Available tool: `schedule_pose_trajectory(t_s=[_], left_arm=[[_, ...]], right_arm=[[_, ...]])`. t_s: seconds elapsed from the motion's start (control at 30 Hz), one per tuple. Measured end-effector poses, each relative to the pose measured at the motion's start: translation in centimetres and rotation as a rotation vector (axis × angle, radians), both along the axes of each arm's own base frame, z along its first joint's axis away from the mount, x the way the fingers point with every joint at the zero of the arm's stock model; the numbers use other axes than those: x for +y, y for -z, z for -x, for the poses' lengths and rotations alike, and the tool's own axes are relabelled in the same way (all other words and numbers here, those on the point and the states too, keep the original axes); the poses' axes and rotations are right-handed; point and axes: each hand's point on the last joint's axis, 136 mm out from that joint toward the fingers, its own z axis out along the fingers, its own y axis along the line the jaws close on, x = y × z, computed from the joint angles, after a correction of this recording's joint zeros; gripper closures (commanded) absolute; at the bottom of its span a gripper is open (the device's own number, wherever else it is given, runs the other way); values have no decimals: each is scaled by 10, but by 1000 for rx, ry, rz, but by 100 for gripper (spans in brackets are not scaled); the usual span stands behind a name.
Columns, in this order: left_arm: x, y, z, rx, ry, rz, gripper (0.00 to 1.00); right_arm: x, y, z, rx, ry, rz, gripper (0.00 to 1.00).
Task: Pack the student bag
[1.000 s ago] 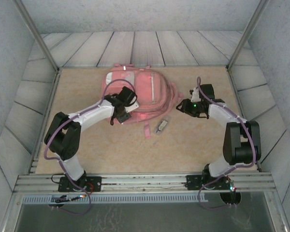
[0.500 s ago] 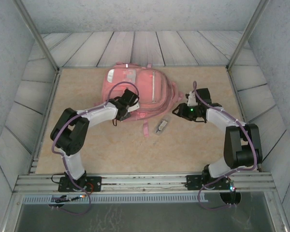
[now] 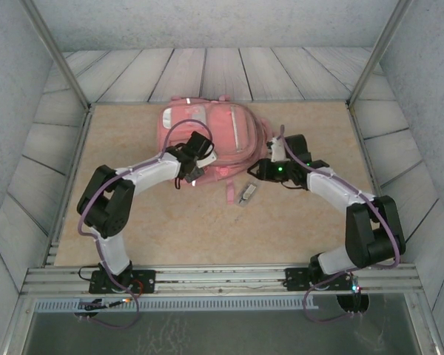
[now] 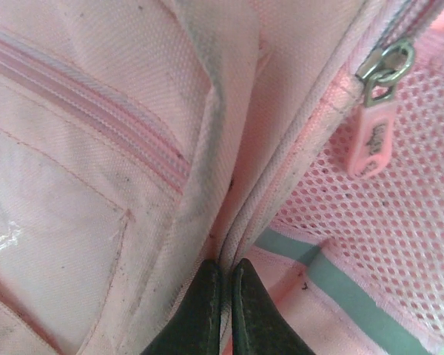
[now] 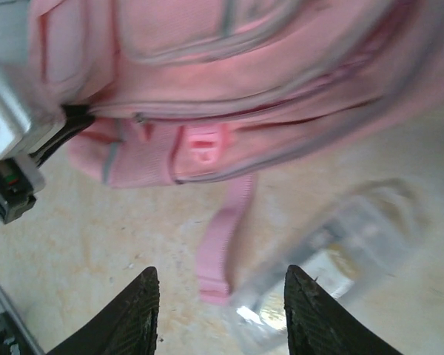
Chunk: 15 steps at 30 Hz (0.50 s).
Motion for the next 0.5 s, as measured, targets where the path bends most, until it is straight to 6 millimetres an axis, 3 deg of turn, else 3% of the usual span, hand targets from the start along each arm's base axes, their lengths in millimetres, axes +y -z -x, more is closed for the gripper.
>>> schedule_pose_trajectory(t_s=[0.17, 0.4, 0.5], left_arm=[[-18, -14, 11, 76, -13, 130, 100], [-44, -26, 31, 219, -29, 295, 100], [-54, -30, 38, 273, -36, 357, 100]], right_arm=[[38, -4, 5, -56, -65, -10, 58], [50, 30, 3, -36, 7, 108, 59], [53, 34, 3, -60, 28, 160, 60]])
